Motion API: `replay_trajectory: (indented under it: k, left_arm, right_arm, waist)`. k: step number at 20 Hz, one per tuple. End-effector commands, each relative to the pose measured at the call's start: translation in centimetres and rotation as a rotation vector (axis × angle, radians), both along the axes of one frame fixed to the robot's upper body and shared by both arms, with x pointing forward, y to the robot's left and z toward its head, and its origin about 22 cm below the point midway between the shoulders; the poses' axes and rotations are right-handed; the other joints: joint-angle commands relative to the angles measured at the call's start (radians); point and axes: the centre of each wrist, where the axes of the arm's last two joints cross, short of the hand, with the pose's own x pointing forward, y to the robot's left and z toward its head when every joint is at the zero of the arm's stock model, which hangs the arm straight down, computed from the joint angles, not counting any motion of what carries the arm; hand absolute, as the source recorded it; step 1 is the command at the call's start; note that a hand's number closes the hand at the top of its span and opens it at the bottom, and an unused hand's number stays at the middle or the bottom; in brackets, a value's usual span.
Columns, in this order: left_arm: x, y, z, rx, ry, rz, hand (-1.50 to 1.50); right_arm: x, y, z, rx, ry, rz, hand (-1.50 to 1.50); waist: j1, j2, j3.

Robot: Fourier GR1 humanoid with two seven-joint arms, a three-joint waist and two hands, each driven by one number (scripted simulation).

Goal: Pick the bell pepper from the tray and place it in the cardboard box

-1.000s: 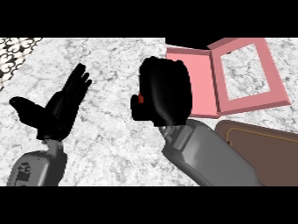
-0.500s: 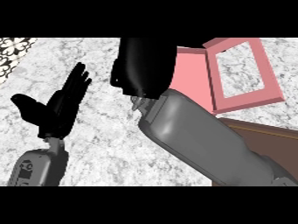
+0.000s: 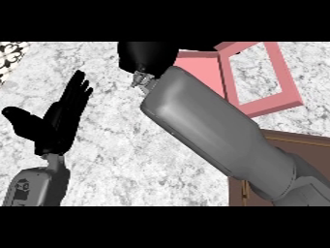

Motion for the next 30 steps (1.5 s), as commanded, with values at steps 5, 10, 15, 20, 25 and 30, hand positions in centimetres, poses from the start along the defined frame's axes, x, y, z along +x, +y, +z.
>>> replay_trajectory:
  k: [5,10,15,20,25,30]
  left_arm:
    - [-0.6,1.5,0.3,0.003,0.000,0.043,0.00]
    - [-0.5,0.3,-0.2,-0.002,-0.010,0.057,0.00]
    - [-0.8,1.6,0.1,-0.006,0.004,0.067,0.00]
    - [-0.7,1.9,-0.3,-0.004,0.001,0.068,0.00]
    - [-1.5,3.8,-0.3,0.006,-0.014,0.074,0.00]
    - [-1.5,4.2,0.1,0.004,0.007,0.107,0.00]
  right_arm:
    - [3.8,-0.1,-1.8,-0.009,0.063,-0.208,1.50]
    - [6.1,-1.9,-4.3,-0.034,0.130,-0.195,1.50]
    - [7.2,-4.5,-9.5,-0.160,0.529,-0.267,1.50]
    - [8.2,-6.3,-11.2,-0.006,0.549,-0.231,-1.50]
    - [7.9,-5.2,-9.7,0.057,0.208,-0.139,-1.50]
    - [8.0,-5.4,-6.4,0.215,-0.077,-0.039,-1.50]
  waist:
    - [-0.039,0.000,0.002]
    - [-0.060,0.002,0.003]
    - [-0.051,0.002,0.003]
    - [-0.061,0.005,0.004]
    - [-0.070,-0.001,0.005]
    - [-0.088,-0.006,0.006]
